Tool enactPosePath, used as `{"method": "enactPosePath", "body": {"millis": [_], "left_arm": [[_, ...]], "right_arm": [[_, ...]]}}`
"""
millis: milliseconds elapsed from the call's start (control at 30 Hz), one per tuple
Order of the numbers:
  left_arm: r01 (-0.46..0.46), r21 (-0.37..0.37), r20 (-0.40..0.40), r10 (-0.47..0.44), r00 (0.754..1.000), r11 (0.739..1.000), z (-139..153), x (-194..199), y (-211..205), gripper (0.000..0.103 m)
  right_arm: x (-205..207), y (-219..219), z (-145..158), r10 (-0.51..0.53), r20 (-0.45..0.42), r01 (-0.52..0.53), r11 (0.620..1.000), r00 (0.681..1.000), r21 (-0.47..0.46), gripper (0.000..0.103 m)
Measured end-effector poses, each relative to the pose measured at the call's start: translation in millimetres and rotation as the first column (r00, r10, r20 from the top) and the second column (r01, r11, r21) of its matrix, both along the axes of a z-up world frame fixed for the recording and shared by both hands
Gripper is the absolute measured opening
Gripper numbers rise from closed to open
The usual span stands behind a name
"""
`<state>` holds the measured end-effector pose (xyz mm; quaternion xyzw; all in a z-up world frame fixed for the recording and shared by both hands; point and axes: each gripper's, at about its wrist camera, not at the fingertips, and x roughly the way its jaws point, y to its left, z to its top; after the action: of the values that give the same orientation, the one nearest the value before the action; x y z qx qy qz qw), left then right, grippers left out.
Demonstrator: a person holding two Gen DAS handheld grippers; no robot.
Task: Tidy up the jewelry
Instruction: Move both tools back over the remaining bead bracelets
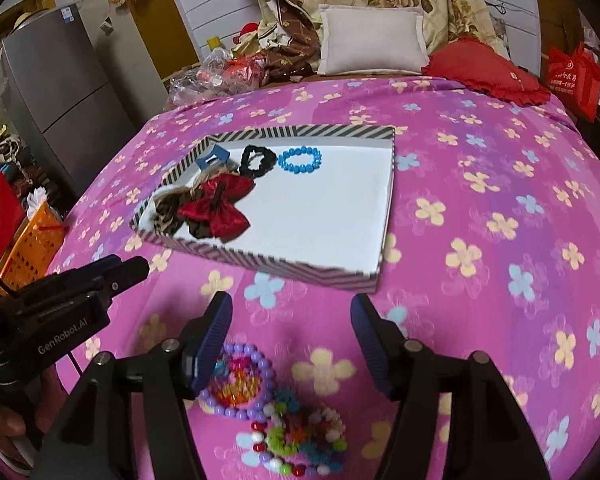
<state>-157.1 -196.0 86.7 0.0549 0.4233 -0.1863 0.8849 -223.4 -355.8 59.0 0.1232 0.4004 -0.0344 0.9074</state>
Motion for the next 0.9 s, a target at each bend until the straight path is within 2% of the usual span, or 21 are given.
{"method": "enactPosePath", "body": {"millis": [433, 900], "left_arm": [[0.036, 0.011, -0.011, -0.035, 0.999, 0.999, -8.5, -32.9, 4.5, 0.035], [0.012, -0.052, -0.144, -0.02, 0.989, 0.999, -32.6, -40.1, 30.9, 0.035]], "right_arm": [[-35.1, 8.8, -3.8, 0.008, -0.011, -0.008, 1.0, 1.0, -0.024, 0.067], [-85.9, -13.5, -20.6, -0.064, -0.038, 0.063, 0.998, 0.997, -0.017, 0.068]]}}
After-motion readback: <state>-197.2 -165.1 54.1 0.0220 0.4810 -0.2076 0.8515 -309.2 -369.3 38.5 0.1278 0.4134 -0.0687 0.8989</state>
